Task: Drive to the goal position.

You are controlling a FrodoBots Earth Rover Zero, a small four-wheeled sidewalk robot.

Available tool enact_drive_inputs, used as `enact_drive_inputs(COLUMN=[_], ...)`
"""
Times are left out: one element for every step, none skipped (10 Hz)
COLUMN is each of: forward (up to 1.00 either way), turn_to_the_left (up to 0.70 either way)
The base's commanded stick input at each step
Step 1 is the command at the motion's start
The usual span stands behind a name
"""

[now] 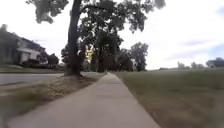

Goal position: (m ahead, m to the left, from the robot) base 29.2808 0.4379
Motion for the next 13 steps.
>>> enact_drive_inputs(forward=[1.00,1.00,1.00,1.00,1.00,1.00,1.00,1.00,1.00,1.00,1.00,1.00,1.00], turn_to_the_left=[0.00,0.00,0.00,0.00,0.00,0.00,0.00,0.00,0.00,0.00,0.00,0.00,0.00])
